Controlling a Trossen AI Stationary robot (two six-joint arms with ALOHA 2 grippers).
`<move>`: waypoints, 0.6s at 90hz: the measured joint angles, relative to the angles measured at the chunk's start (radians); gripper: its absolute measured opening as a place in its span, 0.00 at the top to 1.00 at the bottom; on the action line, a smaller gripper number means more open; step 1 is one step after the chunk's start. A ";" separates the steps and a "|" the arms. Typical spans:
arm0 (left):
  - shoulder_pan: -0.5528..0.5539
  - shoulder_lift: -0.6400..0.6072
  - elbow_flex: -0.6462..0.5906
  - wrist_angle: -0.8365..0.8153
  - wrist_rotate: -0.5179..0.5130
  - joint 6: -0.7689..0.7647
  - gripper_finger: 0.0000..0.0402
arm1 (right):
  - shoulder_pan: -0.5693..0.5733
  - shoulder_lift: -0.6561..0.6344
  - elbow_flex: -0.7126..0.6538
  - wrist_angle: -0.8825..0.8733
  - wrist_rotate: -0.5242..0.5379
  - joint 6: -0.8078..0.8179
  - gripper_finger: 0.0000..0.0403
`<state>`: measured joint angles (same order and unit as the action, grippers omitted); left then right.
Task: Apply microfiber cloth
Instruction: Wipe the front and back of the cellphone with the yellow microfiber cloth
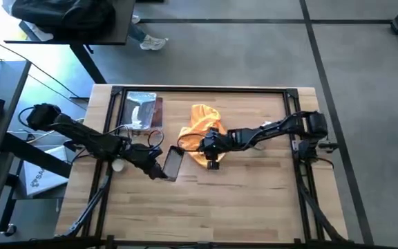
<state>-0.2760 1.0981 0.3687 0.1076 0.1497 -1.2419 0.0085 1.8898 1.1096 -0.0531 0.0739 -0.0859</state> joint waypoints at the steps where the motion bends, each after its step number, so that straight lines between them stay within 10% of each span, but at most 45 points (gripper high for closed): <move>1: 0.000 0.000 -0.001 0.004 0.000 -0.002 0.97 | -0.002 0.003 0.000 0.010 0.002 -0.001 0.66; 54: 0.001 -0.001 -0.115 0.024 -0.008 -0.066 0.97 | 0.006 0.147 0.002 0.143 0.135 0.059 0.75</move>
<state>-0.2752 1.0974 0.2539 0.1320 0.1416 -1.3079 0.0149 2.0371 1.1114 0.0900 0.2086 -0.0271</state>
